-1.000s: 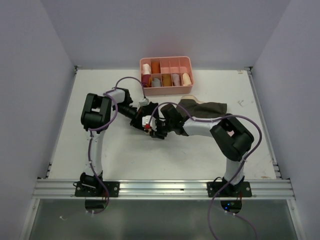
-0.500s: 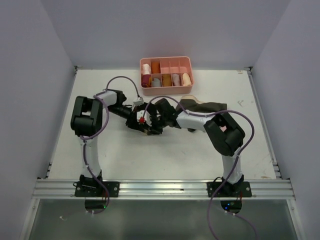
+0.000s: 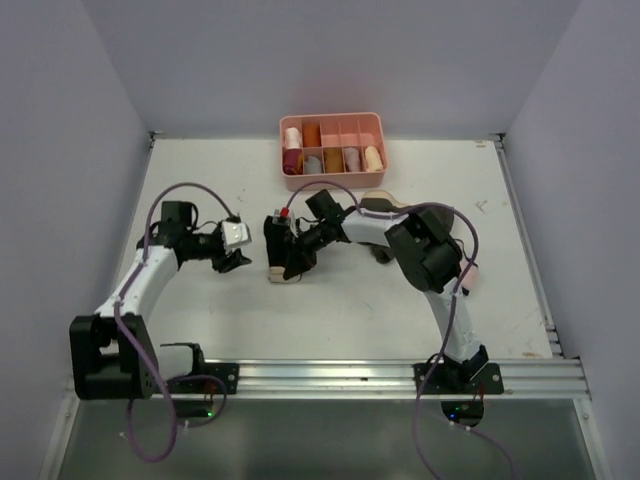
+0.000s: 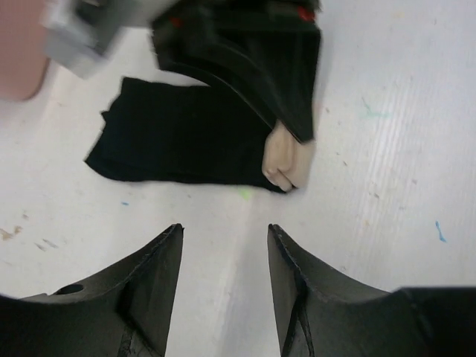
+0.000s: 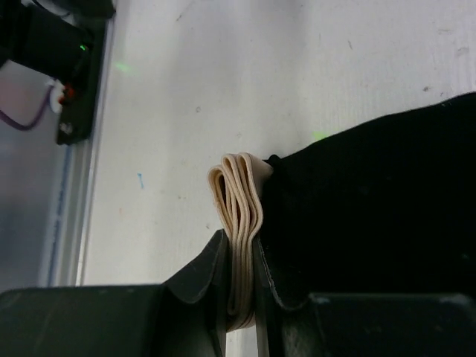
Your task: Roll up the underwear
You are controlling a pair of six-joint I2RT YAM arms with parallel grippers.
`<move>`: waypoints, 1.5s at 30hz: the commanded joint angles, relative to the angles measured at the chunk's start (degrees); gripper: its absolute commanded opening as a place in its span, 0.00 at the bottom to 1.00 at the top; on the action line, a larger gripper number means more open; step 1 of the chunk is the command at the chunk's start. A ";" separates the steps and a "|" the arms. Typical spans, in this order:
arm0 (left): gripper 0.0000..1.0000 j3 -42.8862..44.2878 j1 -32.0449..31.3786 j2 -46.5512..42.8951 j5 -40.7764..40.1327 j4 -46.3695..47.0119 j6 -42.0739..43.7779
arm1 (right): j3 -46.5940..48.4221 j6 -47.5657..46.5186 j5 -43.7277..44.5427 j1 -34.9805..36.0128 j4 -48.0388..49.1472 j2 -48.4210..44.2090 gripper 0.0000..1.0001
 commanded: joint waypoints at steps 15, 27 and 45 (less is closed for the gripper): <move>0.55 -32.27 -22.17 -20.30 -23.30 36.41 13.29 | 10.69 33.87 -7.63 -3.88 -1.83 18.91 0.00; 0.56 -31.49 -27.00 -7.66 -27.86 48.01 12.34 | 8.93 48.72 -7.97 -3.97 6.16 20.94 0.00; 0.28 -28.50 -27.01 3.70 -29.63 49.45 12.59 | 9.46 48.73 -8.33 -3.44 4.58 21.91 0.00</move>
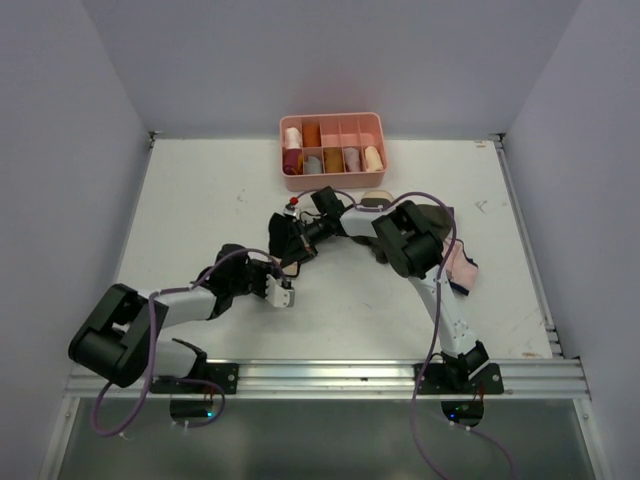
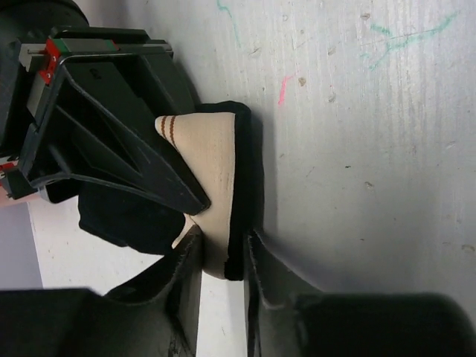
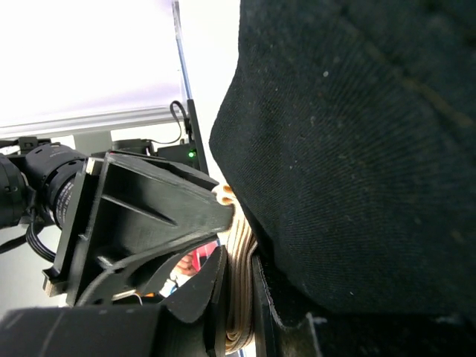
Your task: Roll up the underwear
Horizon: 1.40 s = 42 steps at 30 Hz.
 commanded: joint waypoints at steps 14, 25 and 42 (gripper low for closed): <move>0.00 18.70 -0.03 8.33 7.73 -39.39 2.77 | 6.07 -13.15 18.48 -5.22 -14.60 -5.00 0.63; 0.00 50.33 5.06 30.39 21.08 -72.26 0.67 | -2.43 -31.16 24.99 -10.50 -18.30 -19.68 0.99; 0.00 75.23 9.11 58.88 24.00 -95.31 1.37 | -28.82 -65.53 34.83 0.29 -5.03 -44.48 0.93</move>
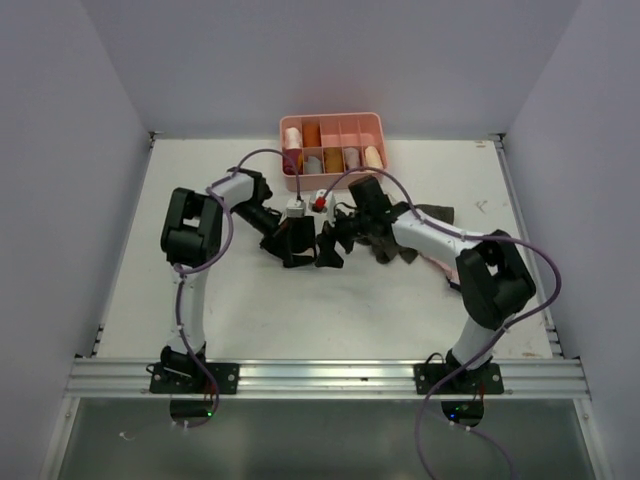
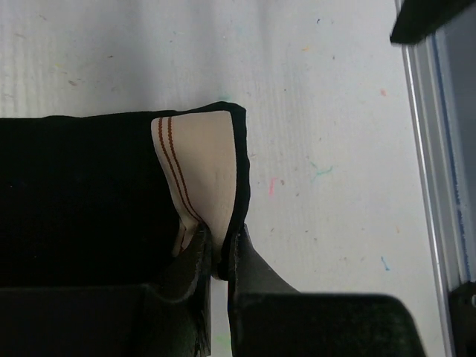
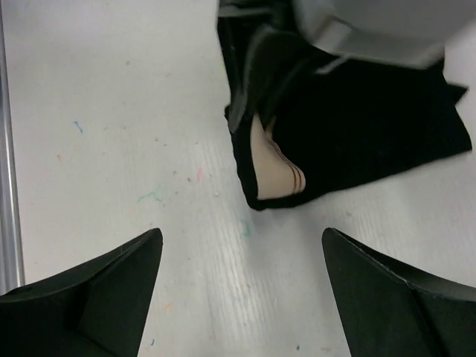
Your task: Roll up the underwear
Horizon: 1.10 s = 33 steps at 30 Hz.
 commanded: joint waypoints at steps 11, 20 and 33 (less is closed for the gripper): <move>0.00 -2.02 -0.73 7.60 -8.79 -1.79 -0.65 | -4.06 -19.10 13.69 12.89 13.13 0.81 0.85; 0.00 -1.49 -0.73 8.04 -8.35 -1.70 -1.00 | -8.46 -23.50 16.60 15.18 20.25 3.62 0.73; 0.04 -2.45 -0.47 5.77 -7.56 -0.38 -1.61 | -7.24 -21.65 13.97 15.10 21.59 8.19 0.10</move>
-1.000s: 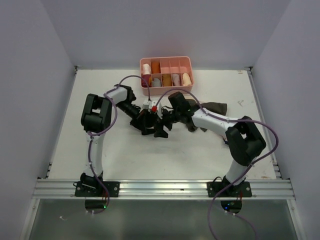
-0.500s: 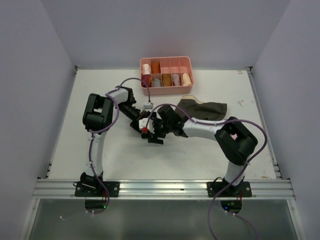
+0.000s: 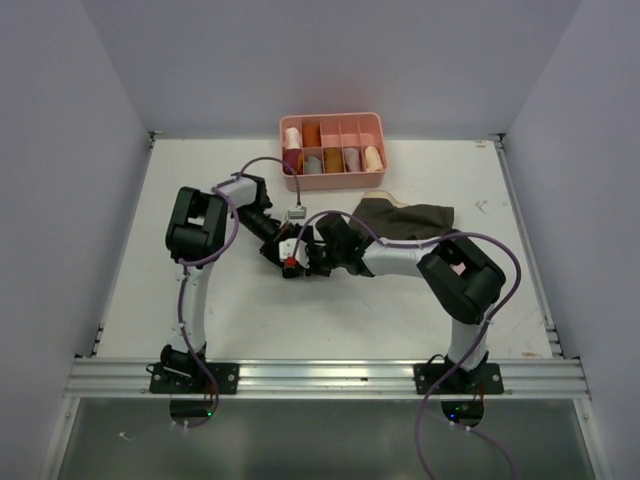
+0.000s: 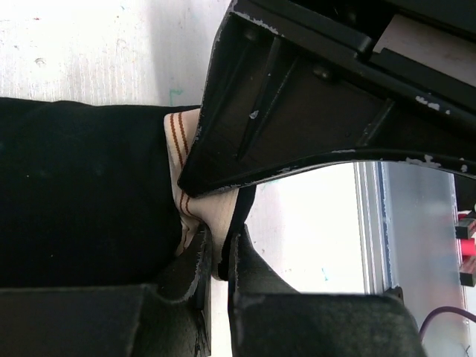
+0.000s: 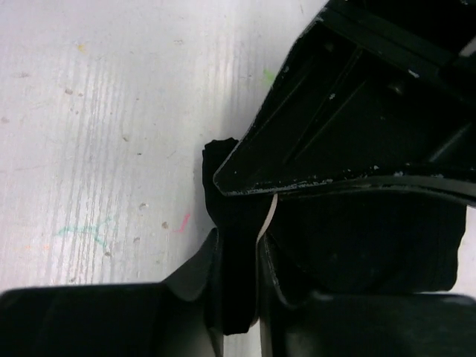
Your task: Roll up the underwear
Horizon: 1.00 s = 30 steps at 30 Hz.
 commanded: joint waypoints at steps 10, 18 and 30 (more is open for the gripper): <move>0.47 -4.54 6.38 -15.78 -8.55 22.88 -14.51 | 16.52 3.52 -11.72 -3.19 -19.58 8.63 0.00; 0.54 -23.12 15.43 -38.60 -12.84 42.93 -24.02 | 25.93 15.46 -21.73 -5.74 -27.77 18.30 0.00; 0.64 -67.27 1.94 -76.33 -25.15 73.16 -0.57 | 28.67 42.01 -39.67 -11.72 -15.40 28.50 0.00</move>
